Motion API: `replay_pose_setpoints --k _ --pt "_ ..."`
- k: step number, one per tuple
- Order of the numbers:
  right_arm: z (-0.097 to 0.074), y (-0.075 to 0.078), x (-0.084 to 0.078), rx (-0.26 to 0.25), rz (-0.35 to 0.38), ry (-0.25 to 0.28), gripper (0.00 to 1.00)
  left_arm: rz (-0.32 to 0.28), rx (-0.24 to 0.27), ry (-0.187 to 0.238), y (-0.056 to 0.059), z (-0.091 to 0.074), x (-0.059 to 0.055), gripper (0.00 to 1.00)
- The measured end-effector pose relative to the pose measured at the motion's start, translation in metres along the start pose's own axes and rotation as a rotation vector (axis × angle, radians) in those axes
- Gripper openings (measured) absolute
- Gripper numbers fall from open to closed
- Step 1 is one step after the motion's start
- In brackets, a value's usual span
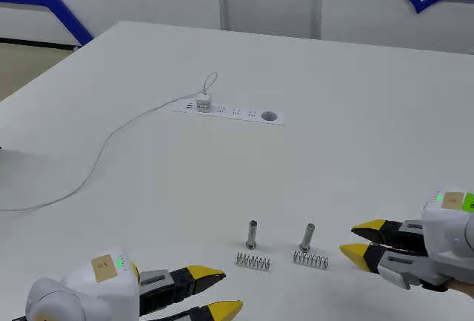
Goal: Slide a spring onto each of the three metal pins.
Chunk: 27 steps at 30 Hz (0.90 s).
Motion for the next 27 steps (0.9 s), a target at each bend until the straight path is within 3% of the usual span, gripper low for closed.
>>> replay_pose_setpoints --k 7,11,23,27 --pt "0.029 -0.019 -0.003 0.061 -0.044 -0.04 0.2 0.007 0.001 -0.012 0.0 0.001 -0.002 0.25" --pt "0.042 -0.023 -0.011 0.095 -0.063 -0.096 0.2 0.004 0.001 -0.014 0.0 0.001 -0.002 0.24" --pt "0.058 -0.015 -0.022 0.111 -0.09 -0.169 0.2 -0.007 0.008 -0.022 -0.001 0.001 -0.003 0.24" --pt "0.06 -0.014 -0.027 0.117 -0.047 -0.185 0.19 -0.016 0.008 -0.015 -0.001 0.0 -0.003 0.24"
Point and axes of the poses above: the centre of the closed fingertips' face, and the gripper's own axes: z roughly forward along the fingers, y roughly to its right, x roughly out of its top, the point moved 8 cm from there along -z, roughly backward along the fingers, and after that the axes turned 6 degrees about -z, right-handed, at the moved point
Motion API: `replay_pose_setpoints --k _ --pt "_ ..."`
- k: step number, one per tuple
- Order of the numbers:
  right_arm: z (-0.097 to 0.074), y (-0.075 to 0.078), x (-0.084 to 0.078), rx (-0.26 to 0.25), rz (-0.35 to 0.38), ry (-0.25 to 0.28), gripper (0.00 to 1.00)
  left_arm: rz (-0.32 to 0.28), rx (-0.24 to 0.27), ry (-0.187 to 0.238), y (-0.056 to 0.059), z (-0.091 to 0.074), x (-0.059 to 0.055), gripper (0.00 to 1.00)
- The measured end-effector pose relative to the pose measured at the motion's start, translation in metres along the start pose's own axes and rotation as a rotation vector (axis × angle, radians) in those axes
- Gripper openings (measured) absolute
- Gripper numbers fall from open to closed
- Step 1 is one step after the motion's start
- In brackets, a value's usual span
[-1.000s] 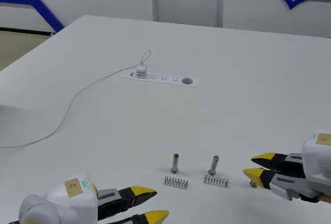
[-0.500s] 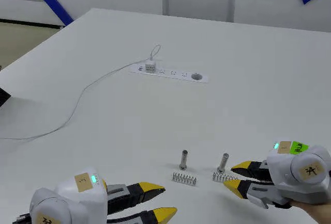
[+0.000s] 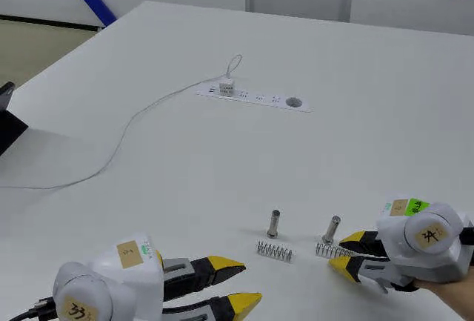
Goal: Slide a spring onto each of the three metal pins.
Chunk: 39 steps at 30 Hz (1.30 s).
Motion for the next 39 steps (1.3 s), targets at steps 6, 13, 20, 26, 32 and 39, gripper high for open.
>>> replay_pose_setpoints --k 6,13,20,26,32,39 --pt "-0.001 -0.005 -0.001 0.011 -0.017 0.009 0.12 -0.002 0.0 0.002 0.0 0.0 0.001 0.23" --pt "-0.003 -0.009 -0.003 0.014 0.01 0.016 0.11 -0.021 -0.028 0.021 0.005 0.001 0.004 0.23" --pt "-0.017 -0.018 0.002 0.023 0.007 0.054 0.11 -0.017 -0.012 0.026 0.002 -0.001 0.005 0.23" --pt "-0.034 -0.021 0.005 0.022 -0.019 0.066 0.11 -0.015 0.002 0.04 -0.001 -0.002 0.008 0.22" --pt "-0.051 -0.022 0.012 0.015 -0.05 0.081 0.11 0.005 0.007 0.042 -0.002 0.001 0.014 0.22" --pt "-0.069 -0.023 0.023 -0.002 -0.088 0.106 0.11 0.065 -0.036 0.039 0.007 0.016 0.026 0.23"
Point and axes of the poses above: the centre of the closed fingertips' face, and the gripper's own axes: z roughly forward along the fingers, y roughly to its right, x roughly out of its top, the point moved 8 cm from there along -z, roughly backward along the fingers, and after that the axes turned 6 degrees about -z, right-handed, at the moved point
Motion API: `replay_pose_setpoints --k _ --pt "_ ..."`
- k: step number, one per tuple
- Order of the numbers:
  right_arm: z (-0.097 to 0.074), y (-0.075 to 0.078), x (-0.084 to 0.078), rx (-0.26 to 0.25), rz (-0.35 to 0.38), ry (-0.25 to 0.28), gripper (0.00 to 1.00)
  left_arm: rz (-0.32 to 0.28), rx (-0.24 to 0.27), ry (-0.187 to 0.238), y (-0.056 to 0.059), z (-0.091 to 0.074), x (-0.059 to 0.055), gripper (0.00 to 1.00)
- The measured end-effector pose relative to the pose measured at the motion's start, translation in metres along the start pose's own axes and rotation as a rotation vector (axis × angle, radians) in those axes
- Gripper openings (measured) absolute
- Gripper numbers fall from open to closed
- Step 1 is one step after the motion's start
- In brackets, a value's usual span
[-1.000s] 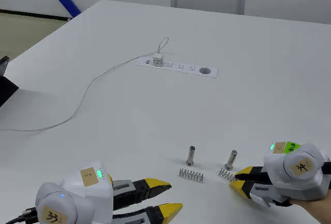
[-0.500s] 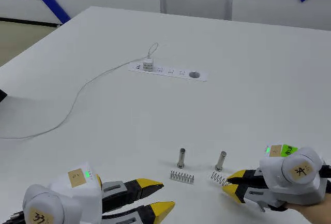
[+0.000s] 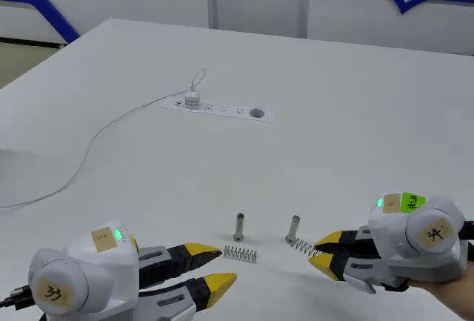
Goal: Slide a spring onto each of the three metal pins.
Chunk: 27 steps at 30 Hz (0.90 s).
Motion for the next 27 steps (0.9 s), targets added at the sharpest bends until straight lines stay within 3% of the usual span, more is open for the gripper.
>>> replay_pose_setpoints --k 9,27 --pt "-0.012 0.001 0.012 -0.011 -0.028 0.029 0.11 0.076 -0.056 -0.016 0.008 0.015 0.012 0.26" --pt "-0.025 -0.019 0.034 0.074 -0.175 0.073 0.11 0.171 -0.127 -0.055 0.009 0.034 0.023 0.29"
Point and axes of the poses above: the centre of the closed fingertips' face, and the gripper's own axes: z roughly forward along the fingers, y roughly to its right, x roughly out of its top, the point moved 8 cm from there along -z, roughly backward along the fingers, and after that the axes turned 6 degrees about -z, right-handed, at the moved point
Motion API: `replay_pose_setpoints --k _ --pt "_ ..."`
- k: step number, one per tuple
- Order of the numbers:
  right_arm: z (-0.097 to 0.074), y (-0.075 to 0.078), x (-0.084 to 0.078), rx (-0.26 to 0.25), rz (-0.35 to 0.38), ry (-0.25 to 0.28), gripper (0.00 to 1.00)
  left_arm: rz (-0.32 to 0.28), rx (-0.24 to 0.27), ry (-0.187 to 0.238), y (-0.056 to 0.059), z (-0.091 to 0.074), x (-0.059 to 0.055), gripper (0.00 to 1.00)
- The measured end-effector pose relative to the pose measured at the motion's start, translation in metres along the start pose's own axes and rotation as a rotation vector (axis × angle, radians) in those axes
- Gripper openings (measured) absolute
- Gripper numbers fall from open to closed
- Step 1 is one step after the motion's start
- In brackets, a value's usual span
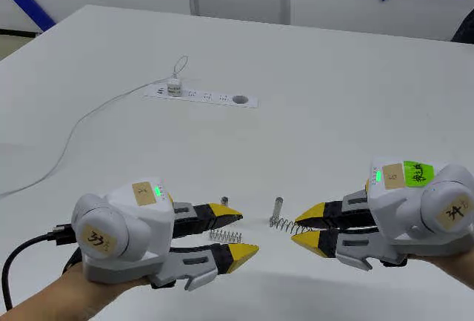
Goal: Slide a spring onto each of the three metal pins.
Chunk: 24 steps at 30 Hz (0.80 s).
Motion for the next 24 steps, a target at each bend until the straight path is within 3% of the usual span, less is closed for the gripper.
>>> replay_pose_setpoints --k 8,13,24 --pt "0.001 -0.008 0.014 0.044 -0.09 0.007 0.11 0.058 -0.074 -0.006 0.01 0.011 0.01 0.29" --pt "0.003 -0.012 0.015 0.071 -0.126 -0.001 0.11 0.102 -0.101 -0.034 0.015 0.015 0.01 0.29" --pt "0.003 -0.018 0.018 0.099 -0.189 -0.007 0.11 0.098 -0.136 -0.041 0.017 0.015 0.011 0.17"
Point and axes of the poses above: the centre of the closed fingertips' face, and the gripper's own axes: z roughly forward along the fingers, y roughly to its right, x roughly out of its top, the point moved 8 cm from there along -z, roughly backward along the fingers, and after that the axes turned 6 degrees about -z, right-handed, at the moved point
